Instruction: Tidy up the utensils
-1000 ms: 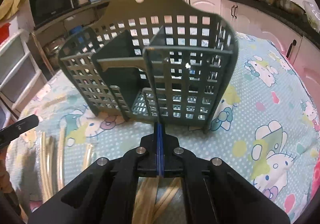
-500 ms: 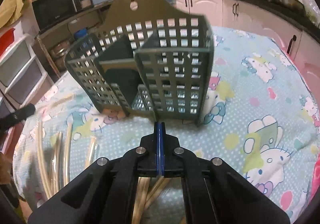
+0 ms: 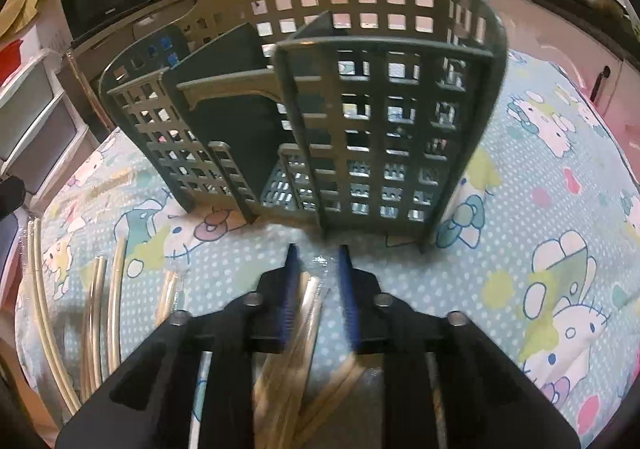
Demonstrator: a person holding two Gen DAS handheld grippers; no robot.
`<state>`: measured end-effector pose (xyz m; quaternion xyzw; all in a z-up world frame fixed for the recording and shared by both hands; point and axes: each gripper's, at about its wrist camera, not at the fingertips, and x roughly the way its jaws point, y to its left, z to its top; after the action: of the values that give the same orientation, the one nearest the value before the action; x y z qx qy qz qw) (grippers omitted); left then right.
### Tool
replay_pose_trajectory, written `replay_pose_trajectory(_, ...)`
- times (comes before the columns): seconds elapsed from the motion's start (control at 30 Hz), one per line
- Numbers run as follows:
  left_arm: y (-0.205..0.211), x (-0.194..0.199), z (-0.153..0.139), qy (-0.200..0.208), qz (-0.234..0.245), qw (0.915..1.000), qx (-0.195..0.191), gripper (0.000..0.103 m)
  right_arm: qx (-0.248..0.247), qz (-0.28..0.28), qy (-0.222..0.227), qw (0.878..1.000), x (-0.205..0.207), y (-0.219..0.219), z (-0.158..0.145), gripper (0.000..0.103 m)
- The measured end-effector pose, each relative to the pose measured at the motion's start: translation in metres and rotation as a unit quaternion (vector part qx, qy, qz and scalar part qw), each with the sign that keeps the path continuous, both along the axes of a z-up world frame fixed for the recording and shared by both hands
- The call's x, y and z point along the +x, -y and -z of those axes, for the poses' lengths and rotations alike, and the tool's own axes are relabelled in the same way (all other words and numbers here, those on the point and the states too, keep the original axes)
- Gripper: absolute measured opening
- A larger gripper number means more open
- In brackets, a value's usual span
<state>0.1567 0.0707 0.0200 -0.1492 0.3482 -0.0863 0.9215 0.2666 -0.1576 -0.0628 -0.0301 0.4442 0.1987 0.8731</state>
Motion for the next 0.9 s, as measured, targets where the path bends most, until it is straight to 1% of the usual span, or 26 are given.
replay_pose_trajectory(0.13,0.006,0.001,-0.004,0.004,0.005,1.0000,0.003,0.000,0.010,-0.009,0.014,1.000,-0.006,-0.001,-0.009,0.011)
replay_pose_trajectory(0.17,0.007,0.001,-0.005,0.005,0.007,1.0000,0.003,0.000,0.016,-0.010,0.016,1.000,-0.008,0.001,-0.011,0.007)
replay_pose_trajectory(0.4,0.018,0.005,-0.016,0.016,0.018,0.9997,0.009,0.000,0.058,-0.011,0.033,0.998,-0.021,0.019,-0.036,0.004)
replay_pose_trajectory(0.7,0.038,0.009,-0.039,0.040,0.038,0.9983,0.018,0.000,0.108,-0.022,0.077,0.991,-0.049,0.052,-0.087,0.002)
replay_pose_trajectory(0.9,0.050,0.012,-0.055,0.054,0.054,0.9970,0.017,0.000,0.127,-0.028,0.112,0.985,-0.069,0.063,-0.118,0.002)
